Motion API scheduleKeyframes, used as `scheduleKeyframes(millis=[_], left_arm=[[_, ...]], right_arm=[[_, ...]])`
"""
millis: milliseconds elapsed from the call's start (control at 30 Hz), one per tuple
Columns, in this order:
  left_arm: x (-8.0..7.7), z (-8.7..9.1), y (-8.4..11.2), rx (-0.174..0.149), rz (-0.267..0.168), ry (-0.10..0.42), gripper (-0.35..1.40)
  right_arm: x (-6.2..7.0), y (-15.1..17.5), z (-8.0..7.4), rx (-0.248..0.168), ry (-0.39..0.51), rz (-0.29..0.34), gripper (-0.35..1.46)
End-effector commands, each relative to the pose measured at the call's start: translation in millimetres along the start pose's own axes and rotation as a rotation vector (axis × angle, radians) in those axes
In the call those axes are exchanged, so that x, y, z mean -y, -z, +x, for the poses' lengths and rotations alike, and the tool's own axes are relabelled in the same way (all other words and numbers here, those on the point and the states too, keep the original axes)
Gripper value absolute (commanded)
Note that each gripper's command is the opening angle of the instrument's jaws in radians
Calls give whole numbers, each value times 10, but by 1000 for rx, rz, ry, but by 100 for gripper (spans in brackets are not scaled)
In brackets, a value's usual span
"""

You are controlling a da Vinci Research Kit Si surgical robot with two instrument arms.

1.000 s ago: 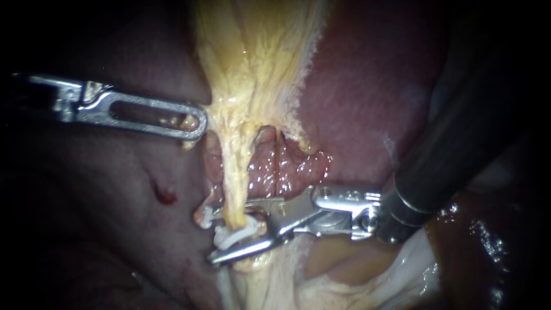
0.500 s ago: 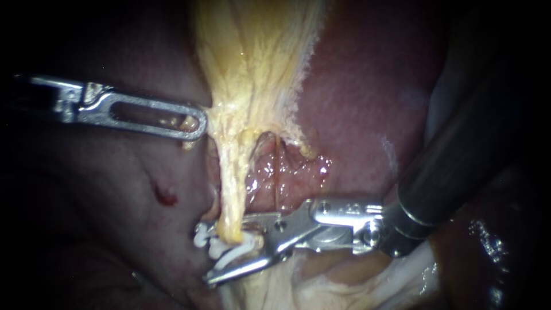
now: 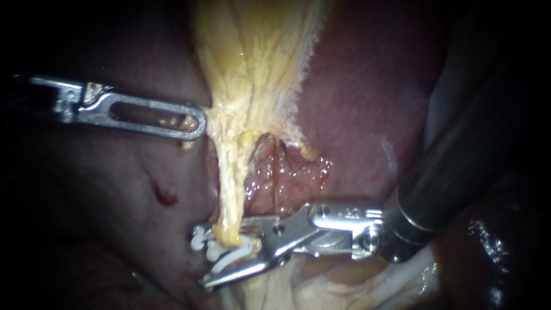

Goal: Clipping second clip left tube

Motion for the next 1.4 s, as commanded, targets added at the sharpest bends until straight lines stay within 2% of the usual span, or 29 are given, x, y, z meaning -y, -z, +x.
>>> scheduleKeyframes(millis=[33,333,667,1400], left_arm=[[0,0,0,0,0,0,-35],[0,0,1,0,0,0,-35],[0,0,1,0,0,0,-35],[0,0,1,0,0,0,-35]], right_arm=[[-1,0,-2,0,-1,1,50],[-4,5,-4,2,-2,4,49],[-6,11,-7,0,-13,35,39],[-9,14,-8,-8,-26,39,30]])
